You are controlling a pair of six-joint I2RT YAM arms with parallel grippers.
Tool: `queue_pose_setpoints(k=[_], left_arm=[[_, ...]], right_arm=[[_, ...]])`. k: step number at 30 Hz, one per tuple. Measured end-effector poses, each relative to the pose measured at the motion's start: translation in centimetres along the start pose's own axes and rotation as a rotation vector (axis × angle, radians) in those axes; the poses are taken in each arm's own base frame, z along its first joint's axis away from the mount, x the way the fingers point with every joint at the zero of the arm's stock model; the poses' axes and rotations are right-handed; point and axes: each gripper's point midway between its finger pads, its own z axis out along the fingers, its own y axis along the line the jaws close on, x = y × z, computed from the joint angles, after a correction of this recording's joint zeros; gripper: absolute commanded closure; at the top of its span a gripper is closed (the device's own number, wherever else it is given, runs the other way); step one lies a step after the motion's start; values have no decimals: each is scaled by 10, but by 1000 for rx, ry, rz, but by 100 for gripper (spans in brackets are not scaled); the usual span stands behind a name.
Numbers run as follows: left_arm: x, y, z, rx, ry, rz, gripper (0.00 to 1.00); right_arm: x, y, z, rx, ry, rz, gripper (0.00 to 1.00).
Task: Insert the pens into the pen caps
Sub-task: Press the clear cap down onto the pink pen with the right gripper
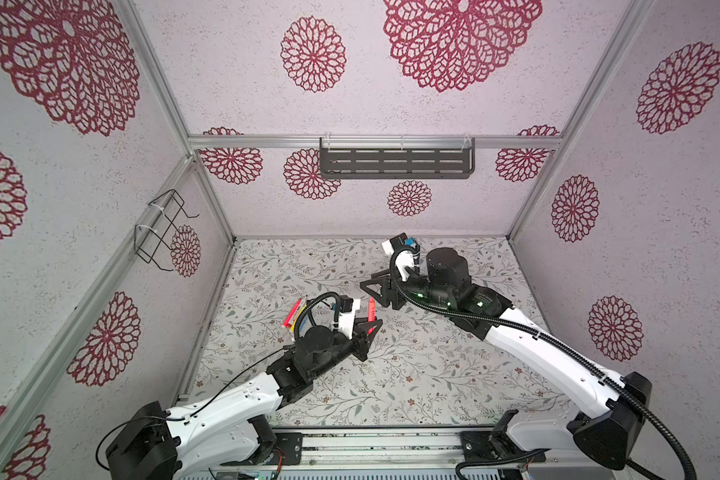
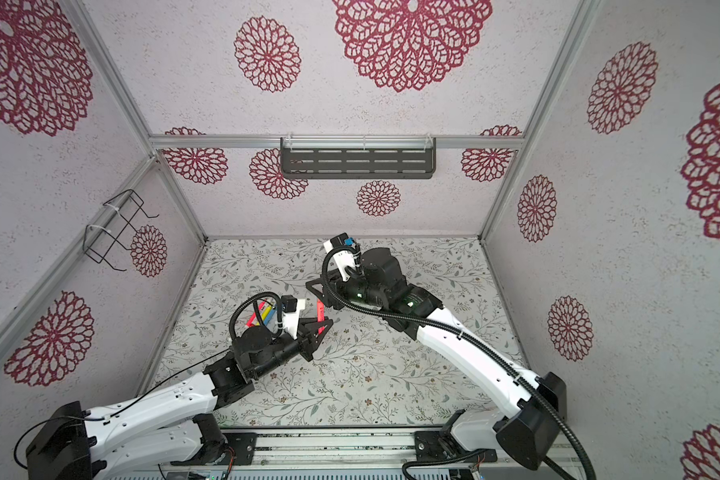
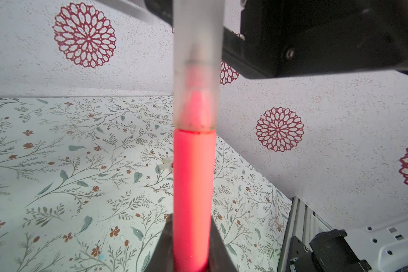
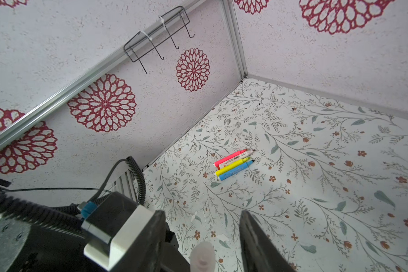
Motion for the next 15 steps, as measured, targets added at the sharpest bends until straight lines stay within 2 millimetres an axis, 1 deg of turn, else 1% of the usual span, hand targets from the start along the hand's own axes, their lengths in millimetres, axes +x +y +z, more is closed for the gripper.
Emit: queue_pose_setpoints(k=[1,3,4,8,10,11,15], left_arm=[[0,0,0,0,0,0,100],[0,0,0,-1,1,0,100],[1,0,0,-2,3,1,100],[2,1,0,-6,10,3,100],[4,2,0,-10,15,4,100],[4,2,0,-11,16,3,100],[7,6,-1,-19,32,3,100]], right_arm=[[4,-2,2,4,14,5,62],[10,-6,6,10,35,13,63],[11,-6,7,7,43,16,66],[14,-3,8,-11,54,10,82],[15,-1,8,-21,59,8,93],[16,-1,8,-23,62,14,96],[22,-4,11,-30,48,16,100]])
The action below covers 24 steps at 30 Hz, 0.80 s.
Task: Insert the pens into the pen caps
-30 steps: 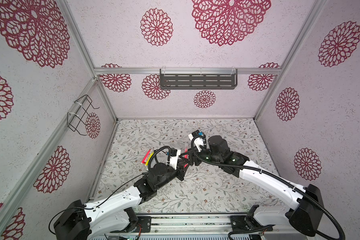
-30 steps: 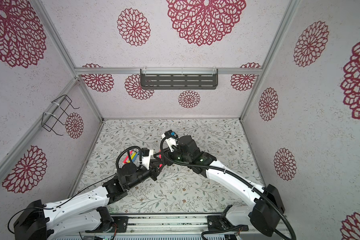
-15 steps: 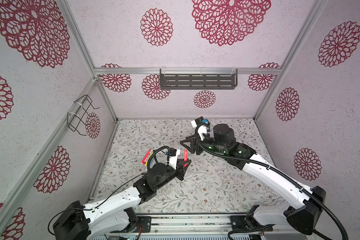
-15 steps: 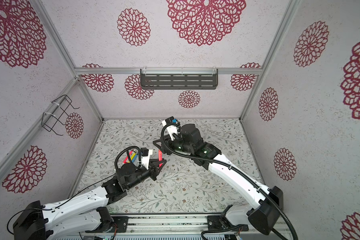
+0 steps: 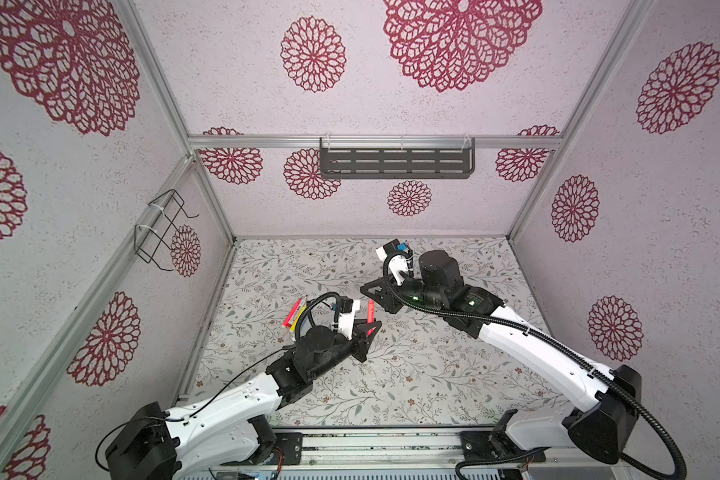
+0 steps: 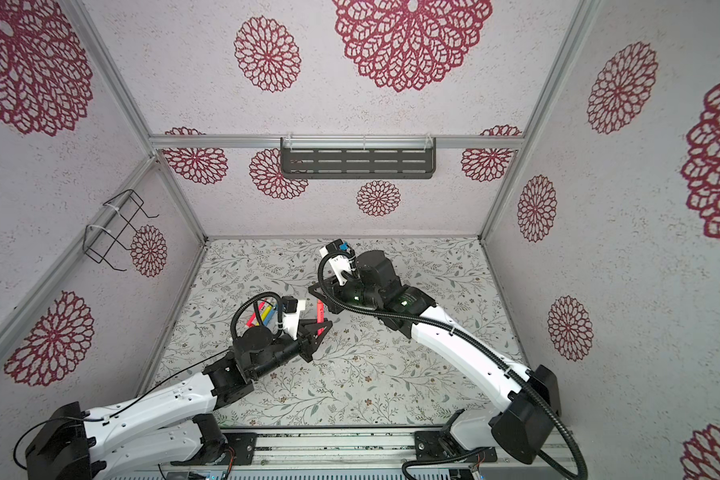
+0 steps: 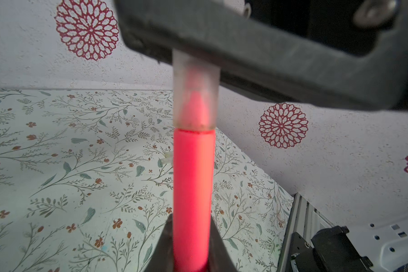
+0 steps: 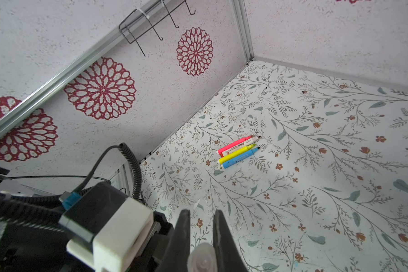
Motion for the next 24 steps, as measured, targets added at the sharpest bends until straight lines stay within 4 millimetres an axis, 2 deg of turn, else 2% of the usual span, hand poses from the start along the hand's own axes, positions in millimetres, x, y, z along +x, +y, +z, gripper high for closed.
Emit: queue_pose_setpoints(k=[7,15,24], left_arm=[[20,13,-2,1,116,4,100],[35,21,-7,42,215,-21,100],[29,22,-18,91,233,-53,100]], right_arm=[[27,-14,9,28,-55,61,100],[44,-21,16,84,-159,139,100],[47,-18,19,57,-214,187,100]])
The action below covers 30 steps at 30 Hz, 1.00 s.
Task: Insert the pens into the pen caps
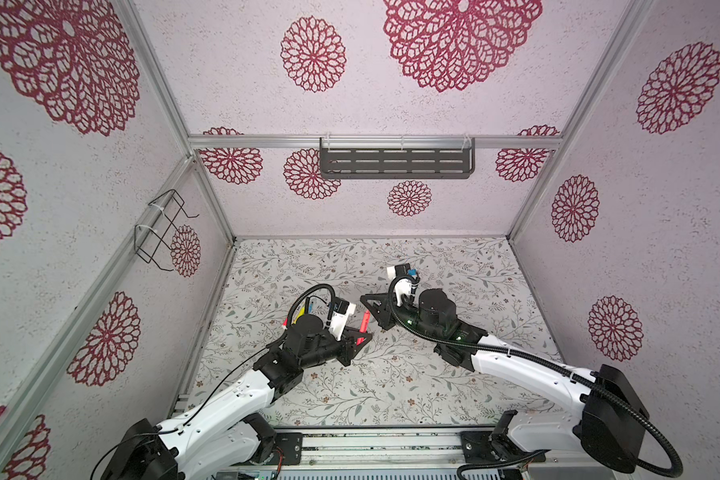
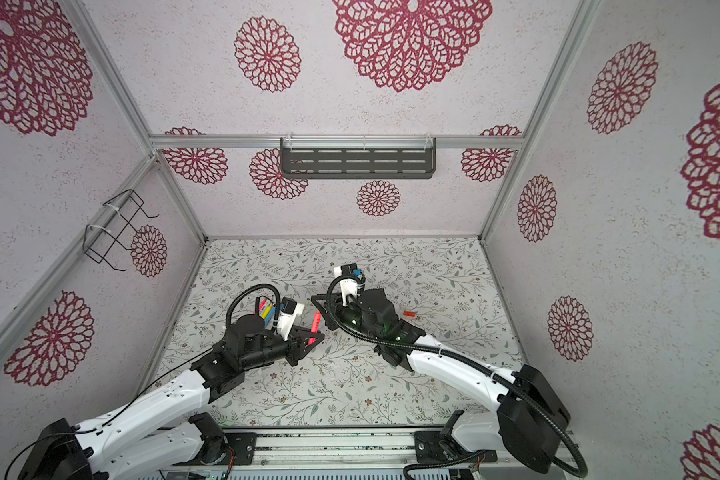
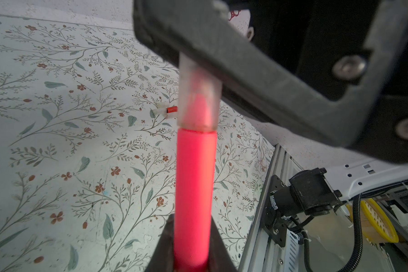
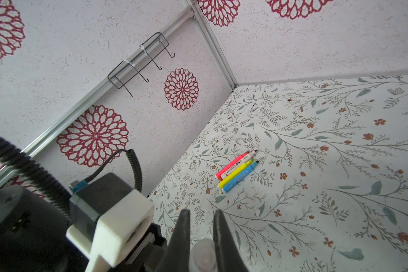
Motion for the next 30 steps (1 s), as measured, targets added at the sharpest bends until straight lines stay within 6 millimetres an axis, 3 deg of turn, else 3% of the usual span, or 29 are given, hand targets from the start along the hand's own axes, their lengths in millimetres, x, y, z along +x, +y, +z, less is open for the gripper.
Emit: queue_pose_setpoints(k=[13,21,28,29,30], left_arm=[[14,7,-2,-24,61,-22,100],[5,1,-3,91,35,-92,100],[8,3,-3,93,50,-101,100],[9,4,-2,90,51,-95,100],[8,5,-1,87,48,-86,100]], right_arm=[[19,-9,5,30,6,70,100],[15,-3,5,-9,-23,59,100],[10,-1,7,15,0,61,100],[9,-2,8,29,13,57,96],[7,-3,7,47,32,47,83]])
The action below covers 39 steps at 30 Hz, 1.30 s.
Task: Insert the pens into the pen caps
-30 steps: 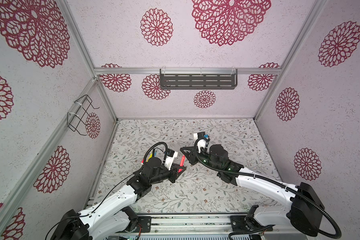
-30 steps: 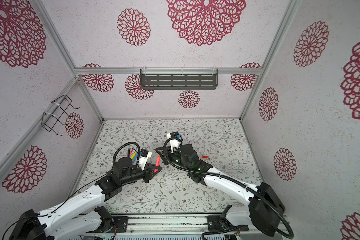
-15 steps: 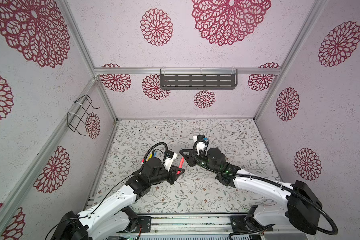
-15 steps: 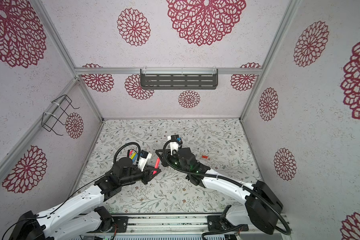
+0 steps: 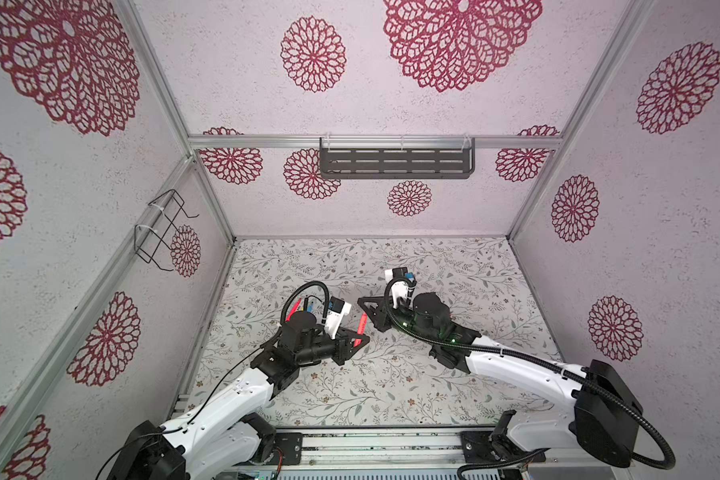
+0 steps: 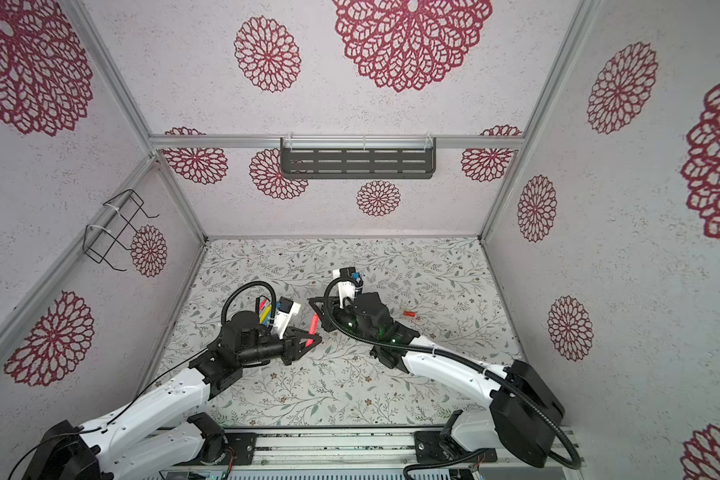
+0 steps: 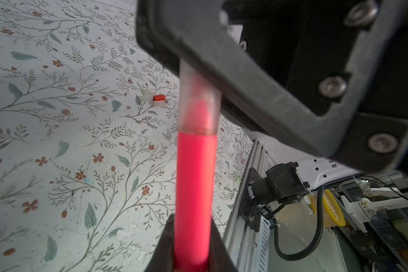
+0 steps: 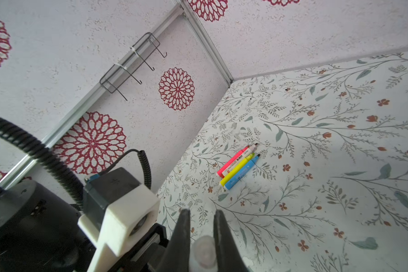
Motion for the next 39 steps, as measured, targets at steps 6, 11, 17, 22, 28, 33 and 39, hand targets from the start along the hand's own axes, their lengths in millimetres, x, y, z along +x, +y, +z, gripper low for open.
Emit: queue_pose_setpoints(k=[6,11,17,22,28,33,39], left_arm=[[-48,18,-4,-128,-186,44,100],[-49,12,-9,-170,-241,68,100],[-41,16,-23,-204,-279,65,100],[-43,15,-26,-204,-302,59,100],[-48,15,-18,-181,-325,41,100],[-50,14,-13,-163,-332,27,100],[-54,11,-11,-138,-347,27,100]], right_arm=[[-8,-21,-34,86,169,-75,40],[-61,-21,-61,87,123,-138,38],[-49,-2,-61,-34,175,-178,38],[-11,-14,-59,-65,274,-138,38],[-8,-8,-59,-107,285,-137,38],[-9,-9,-53,-112,278,-137,40],[-6,-12,-51,-111,276,-131,42]])
